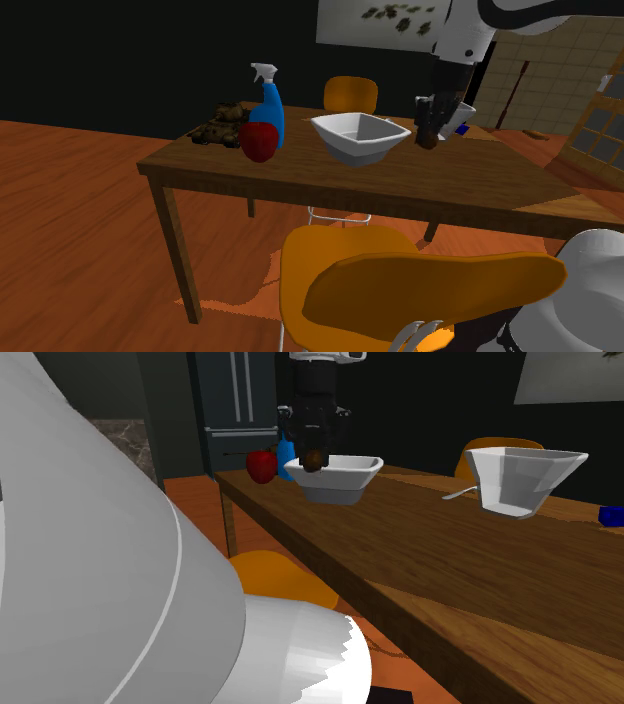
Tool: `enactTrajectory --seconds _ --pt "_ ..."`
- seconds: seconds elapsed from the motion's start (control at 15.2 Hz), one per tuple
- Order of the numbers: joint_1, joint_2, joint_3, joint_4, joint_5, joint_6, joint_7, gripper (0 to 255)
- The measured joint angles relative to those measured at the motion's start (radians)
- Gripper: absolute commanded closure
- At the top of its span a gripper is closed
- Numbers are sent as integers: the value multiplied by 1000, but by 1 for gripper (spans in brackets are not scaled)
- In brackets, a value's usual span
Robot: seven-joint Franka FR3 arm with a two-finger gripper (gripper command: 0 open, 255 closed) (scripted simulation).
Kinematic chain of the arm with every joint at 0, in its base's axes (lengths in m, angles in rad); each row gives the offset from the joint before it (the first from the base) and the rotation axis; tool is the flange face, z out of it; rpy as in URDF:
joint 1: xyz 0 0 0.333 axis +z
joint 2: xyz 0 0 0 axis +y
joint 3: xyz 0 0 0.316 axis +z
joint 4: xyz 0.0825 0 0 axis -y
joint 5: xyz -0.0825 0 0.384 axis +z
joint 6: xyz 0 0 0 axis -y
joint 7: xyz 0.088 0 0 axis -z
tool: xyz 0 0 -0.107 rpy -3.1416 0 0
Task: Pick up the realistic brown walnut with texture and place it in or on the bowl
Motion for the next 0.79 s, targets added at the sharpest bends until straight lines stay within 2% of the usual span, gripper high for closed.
enactTrajectory --seconds 0.79 --pt "2 70 -1 205 1 -134 0 255"
